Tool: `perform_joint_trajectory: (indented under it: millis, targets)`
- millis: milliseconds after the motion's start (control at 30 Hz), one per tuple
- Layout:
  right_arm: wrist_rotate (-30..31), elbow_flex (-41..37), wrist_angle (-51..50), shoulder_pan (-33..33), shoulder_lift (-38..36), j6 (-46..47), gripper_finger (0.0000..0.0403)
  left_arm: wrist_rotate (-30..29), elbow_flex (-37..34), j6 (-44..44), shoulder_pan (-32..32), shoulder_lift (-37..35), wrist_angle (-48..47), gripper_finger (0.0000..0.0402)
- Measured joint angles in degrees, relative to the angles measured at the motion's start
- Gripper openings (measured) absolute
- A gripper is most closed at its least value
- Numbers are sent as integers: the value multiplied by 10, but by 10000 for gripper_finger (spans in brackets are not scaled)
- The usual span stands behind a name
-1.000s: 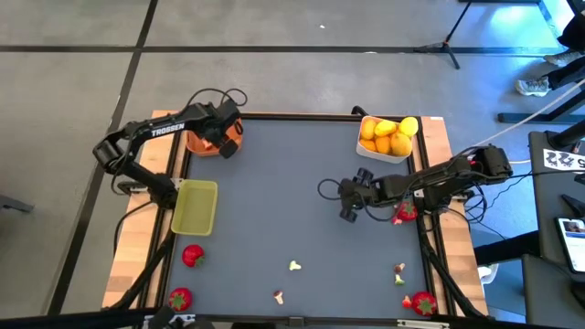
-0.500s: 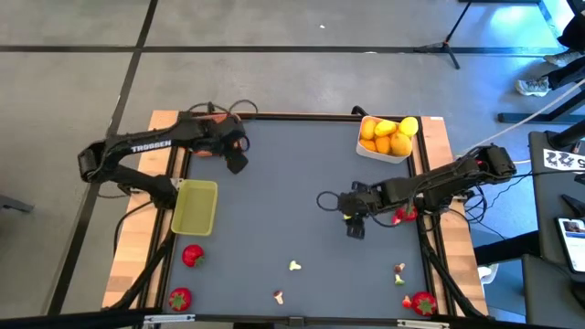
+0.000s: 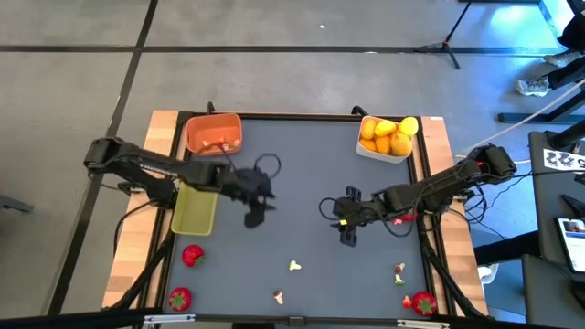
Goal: Sort produce into baskets
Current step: Put the green mushroom into the orange bin
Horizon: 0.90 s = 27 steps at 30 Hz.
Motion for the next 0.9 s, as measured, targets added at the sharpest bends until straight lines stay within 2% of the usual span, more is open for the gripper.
perform_joint_trajectory:
  millis: [267, 400, 633, 900]
  targets:
    - [12, 0, 11, 0, 15, 32, 218, 4, -3, 24, -79, 119, 169, 175]
    - [14, 0, 14, 0, 29, 41, 218, 39, 2, 22, -95, 182, 236, 175]
    - [14, -1, 13, 0, 56, 42, 218, 142, 46, -36, -97, 273, 243, 175]
    - [14, -1, 15, 0, 83, 42, 218, 192, 81, -20, -107, 327, 249, 175]
